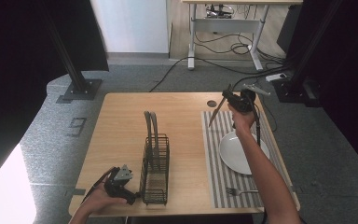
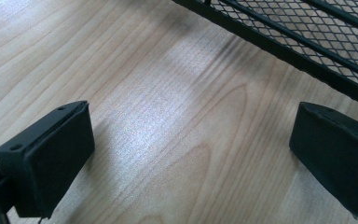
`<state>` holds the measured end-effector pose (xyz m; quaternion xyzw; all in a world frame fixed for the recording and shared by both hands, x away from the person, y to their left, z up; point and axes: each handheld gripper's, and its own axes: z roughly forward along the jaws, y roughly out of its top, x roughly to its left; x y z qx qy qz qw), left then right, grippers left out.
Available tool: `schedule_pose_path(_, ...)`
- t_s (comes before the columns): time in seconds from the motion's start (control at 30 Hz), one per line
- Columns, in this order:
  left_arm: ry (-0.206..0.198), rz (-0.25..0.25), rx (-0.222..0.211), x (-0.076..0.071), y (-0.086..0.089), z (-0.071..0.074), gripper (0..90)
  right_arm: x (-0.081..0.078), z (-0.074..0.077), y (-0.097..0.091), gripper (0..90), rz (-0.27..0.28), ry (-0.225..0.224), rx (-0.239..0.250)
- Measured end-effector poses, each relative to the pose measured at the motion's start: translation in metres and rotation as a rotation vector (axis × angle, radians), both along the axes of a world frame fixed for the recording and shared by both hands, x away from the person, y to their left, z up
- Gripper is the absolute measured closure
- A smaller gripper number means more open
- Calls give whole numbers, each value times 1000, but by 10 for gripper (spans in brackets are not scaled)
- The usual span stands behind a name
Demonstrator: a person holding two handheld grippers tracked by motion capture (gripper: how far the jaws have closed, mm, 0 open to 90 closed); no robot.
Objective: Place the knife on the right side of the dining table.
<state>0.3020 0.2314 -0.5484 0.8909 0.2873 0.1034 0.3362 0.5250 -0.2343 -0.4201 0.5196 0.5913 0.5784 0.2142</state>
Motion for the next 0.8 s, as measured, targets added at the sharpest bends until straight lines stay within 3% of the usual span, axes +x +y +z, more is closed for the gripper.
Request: schedule_pose_path(0.8,0,-1,0,0,0,0,0,14,-15,-4,827,-62,-3,-11)
